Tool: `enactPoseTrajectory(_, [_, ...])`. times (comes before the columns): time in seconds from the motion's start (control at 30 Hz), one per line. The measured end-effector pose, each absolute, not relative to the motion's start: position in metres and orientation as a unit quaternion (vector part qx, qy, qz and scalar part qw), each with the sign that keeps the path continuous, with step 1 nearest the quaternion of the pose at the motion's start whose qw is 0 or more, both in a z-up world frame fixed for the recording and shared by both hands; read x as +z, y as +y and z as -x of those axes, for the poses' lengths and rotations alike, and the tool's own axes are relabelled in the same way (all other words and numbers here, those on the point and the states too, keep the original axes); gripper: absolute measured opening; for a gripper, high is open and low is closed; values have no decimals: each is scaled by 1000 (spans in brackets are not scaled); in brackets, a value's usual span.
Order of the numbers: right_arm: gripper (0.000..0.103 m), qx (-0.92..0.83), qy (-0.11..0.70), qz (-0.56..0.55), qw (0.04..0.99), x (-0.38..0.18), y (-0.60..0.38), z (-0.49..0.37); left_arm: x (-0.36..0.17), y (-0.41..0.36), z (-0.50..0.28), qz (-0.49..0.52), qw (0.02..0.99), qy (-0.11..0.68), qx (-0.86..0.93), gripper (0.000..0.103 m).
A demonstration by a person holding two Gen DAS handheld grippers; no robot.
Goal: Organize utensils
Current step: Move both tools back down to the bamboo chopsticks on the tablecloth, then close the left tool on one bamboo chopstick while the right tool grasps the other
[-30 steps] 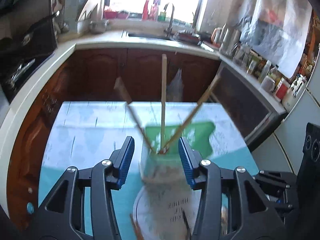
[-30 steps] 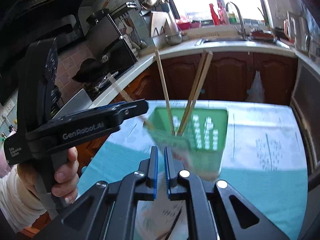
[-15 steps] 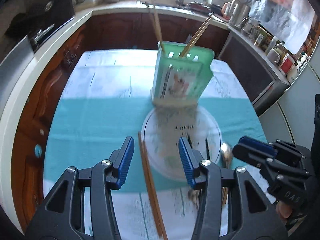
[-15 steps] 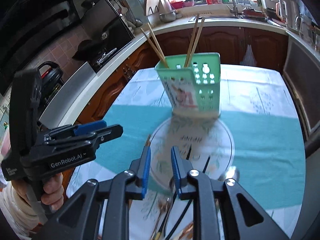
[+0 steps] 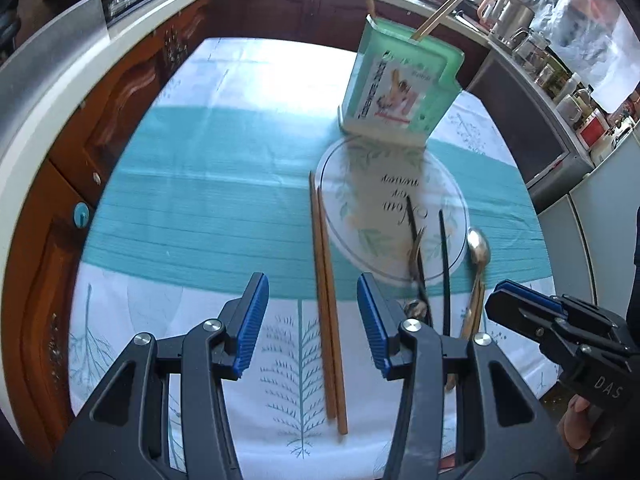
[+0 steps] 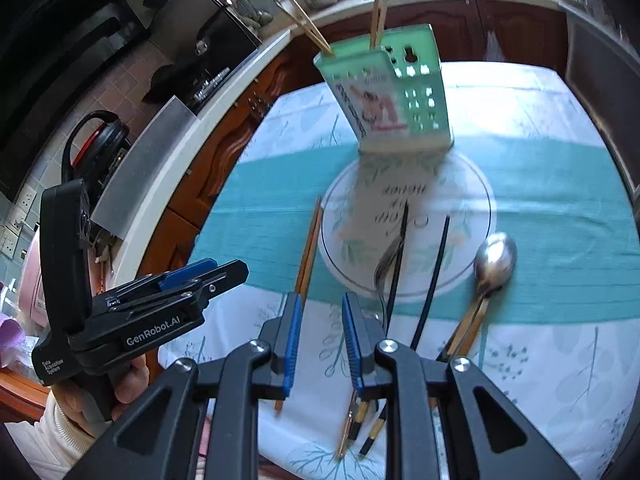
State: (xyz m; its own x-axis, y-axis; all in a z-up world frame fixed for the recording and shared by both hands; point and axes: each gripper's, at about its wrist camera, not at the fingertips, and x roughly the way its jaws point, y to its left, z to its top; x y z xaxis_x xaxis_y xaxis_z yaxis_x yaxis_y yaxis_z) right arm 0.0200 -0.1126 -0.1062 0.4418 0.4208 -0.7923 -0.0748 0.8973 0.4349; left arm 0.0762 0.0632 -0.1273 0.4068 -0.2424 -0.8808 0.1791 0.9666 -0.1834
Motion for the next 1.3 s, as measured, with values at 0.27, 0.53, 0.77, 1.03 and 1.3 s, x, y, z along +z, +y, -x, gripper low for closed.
enactPoseTrajectory(0.27, [21,123,526,-155,827,-130,-106,-13,-160,64,-87,23,815,566,-123,38])
enactPoseTrajectory(0.53, [21,129,545,-143,816,-151,-98,-14,-190,51,-103,15,786,601,-147,21])
enactPoseTrajectory(0.77, [21,132,540,-134,820,-151,-97,-18,-201,42,-116,10,776,612,-157,19])
enactPoseTrajectory(1.03, [21,137,541,-140,818,-155,-99,-22,-208,35,-121,2,774,614,-157,20])
enactPoseTrajectory(1.3, [21,142,539,-142,818,-157,-102,-24,-206,25,-124,-26,774,614,-153,20])
